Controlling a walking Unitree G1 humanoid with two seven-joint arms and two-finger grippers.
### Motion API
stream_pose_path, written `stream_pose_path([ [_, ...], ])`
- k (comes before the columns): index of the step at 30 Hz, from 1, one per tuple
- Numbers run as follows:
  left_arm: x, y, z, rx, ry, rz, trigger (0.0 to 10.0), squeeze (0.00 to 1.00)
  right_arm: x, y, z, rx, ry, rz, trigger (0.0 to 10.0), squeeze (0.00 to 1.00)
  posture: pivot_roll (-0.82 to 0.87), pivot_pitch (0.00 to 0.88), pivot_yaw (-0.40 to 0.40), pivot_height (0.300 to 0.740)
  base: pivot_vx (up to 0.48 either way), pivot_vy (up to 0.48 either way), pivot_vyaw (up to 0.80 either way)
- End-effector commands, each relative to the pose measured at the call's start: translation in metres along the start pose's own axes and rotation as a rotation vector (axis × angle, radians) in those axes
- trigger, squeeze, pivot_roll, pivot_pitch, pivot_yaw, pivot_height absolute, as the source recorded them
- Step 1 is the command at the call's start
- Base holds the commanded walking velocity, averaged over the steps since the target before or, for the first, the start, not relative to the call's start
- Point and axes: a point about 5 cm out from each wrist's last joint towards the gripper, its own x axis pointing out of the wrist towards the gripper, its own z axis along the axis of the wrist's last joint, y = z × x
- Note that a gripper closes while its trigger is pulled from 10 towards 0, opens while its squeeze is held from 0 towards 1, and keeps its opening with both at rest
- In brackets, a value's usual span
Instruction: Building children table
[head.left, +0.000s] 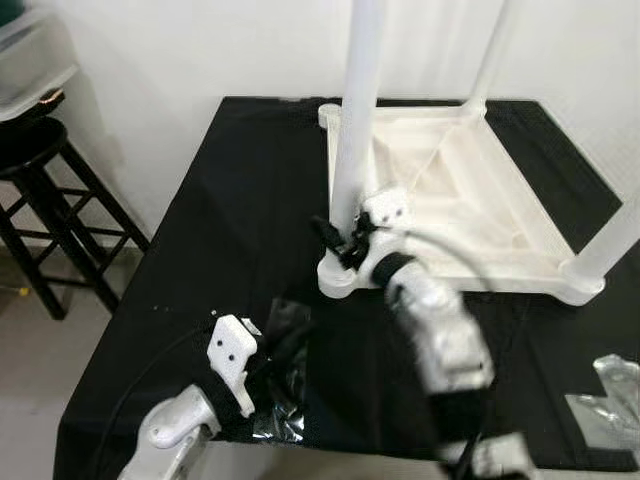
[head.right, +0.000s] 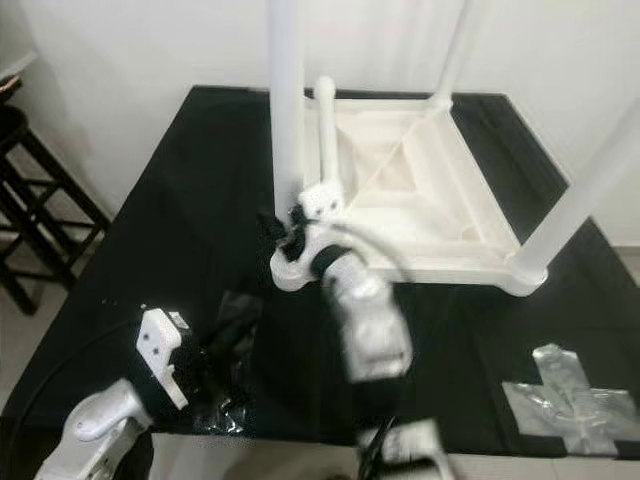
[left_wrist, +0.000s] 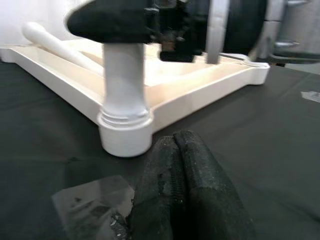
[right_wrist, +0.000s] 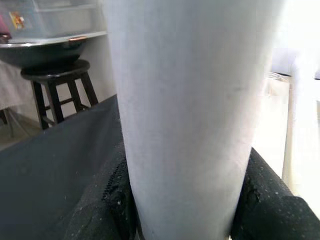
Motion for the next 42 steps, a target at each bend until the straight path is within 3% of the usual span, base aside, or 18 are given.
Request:
stream_pose_path([
  [1,-0.003,0.0,-0.003,-0.003,0.022,-0.004,10.0,0.0,-0.003,0.003,-0.038,0.023,0.195,0.045,0.0,0.0,0.01,0.134,-0.003,0.74,0.0,0.0,0.0],
  [2,-0.003,0.0,-0.003,-0.003,0.022,-0.004,10.0,0.0,-0.003,0.003,-0.038,0.023,0.195,0.045,0.0,0.0,0.01,0.134,-0.003,0.74,0.0,0.0,0.0],
  [3,-0.003,0.0,-0.003,-0.005,0.021,-0.005,10.0,0.0,0.002,-0.007,-0.034,0.001,0.197,0.031,10.0,0.0,0.01,0.135,-0.003,0.74,0.0,0.0,0.0],
  [4,-0.003,0.0,-0.003,-0.005,0.021,-0.005,10.0,0.0,0.002,-0.007,-0.034,0.001,0.197,0.031,10.0,0.0,0.01,0.135,-0.003,0.74,0.0,0.0,0.0],
  [5,-0.003,0.0,-0.002,-0.003,0.02,0.001,10.0,0.0,0.007,-0.015,-0.027,0.0,0.179,0.047,10.0,0.12,0.02,0.136,-0.003,0.74,0.0,0.0,0.0],
  [7,-0.003,0.0,-0.002,-0.003,0.02,0.001,10.0,0.0,0.007,-0.015,-0.027,0.0,0.179,0.047,10.0,0.12,0.02,0.136,-0.003,0.74,0.0,0.0,0.0],
  [8,-0.003,0.001,-0.002,-0.001,0.02,0.005,10.0,0.0,0.009,-0.017,-0.021,0.012,0.164,0.074,10.0,1.0,0.02,0.134,-0.003,0.74,0.0,0.0,0.0],
  [10,-0.002,0.001,-0.002,-0.002,0.019,0.006,10.0,0.0,0.014,-0.021,-0.006,0.007,0.133,0.137,10.0,1.0,0.03,0.131,0.004,0.74,0.0,0.0,0.0],
  [12,-0.002,0.001,-0.002,-0.002,0.019,0.006,10.0,0.0,0.014,-0.021,-0.006,0.007,0.133,0.137,10.0,1.0,0.03,0.131,0.004,0.74,0.0,0.0,0.0],
  [13,-0.002,0.001,-0.002,-0.003,0.02,0.003,10.0,0.0,0.015,-0.02,0.003,0.001,0.108,0.21,10.0,0.71,0.04,0.127,0.009,0.74,0.0,0.0,0.0],
  [14,-0.002,0.001,-0.003,-0.005,0.022,0.001,10.0,0.0,0.015,-0.02,0.012,-0.05,0.077,0.289,10.0,0.0,0.04,0.127,0.009,0.74,0.0,0.0,0.0],
  [16,-0.002,0.001,-0.003,-0.005,0.022,0.001,10.0,0.0,0.015,-0.02,0.012,-0.05,0.077,0.289,10.0,0.0,0.04,0.127,0.009,0.74,0.0,0.0,0.0],
  [20,-0.001,0.001,-0.004,-0.005,0.024,0.001,10.0,0.0,0.009,-0.024,0.031,-0.175,0.027,0.538,10.0,0.0,0.06,0.116,0.003,0.74,0.0,0.0,0.0],
  [26,-0.001,0.0,-0.005,-0.003,0.025,0.004,10.0,0.0,0.003,-0.039,0.05,-0.219,0.028,0.773,10.0,0.0,0.06,0.115,-0.001,0.74,0.0,0.0,0.0],
  [33,-0.001,0.0,-0.005,-0.002,0.029,0.003,10.0,0.0,0.004,-0.051,0.06,-0.205,0.06,0.916,10.0,0.0,0.07,0.116,0.003,0.74,0.0,0.0,0.0],
  [40,-0.002,0.0,-0.005,0.0,0.032,0.002,10.0,0.0,0.003,-0.062,0.065,-0.16,0.08,0.961,10.0,0.0,0.08,0.117,0.008,0.74,0.0,0.0,0.0],
  [41,-0.002,0.0,-0.005,0.001,0.034,0.002,10.0,0.0,0.003,-0.069,0.066,-0.143,0.093,0.958,1.7,0.0,0.08,0.121,0.008,0.74,0.0,0.0,0.0],
  [42,-0.002,0.0,-0.005,0.001,0.034,0.002,10.0,0.0,0.003,-0.069,0.066,-0.143,0.093,0.958,1.7,0.0,0.08,0.121,0.008,0.74,0.0,0.0,0.0],
])
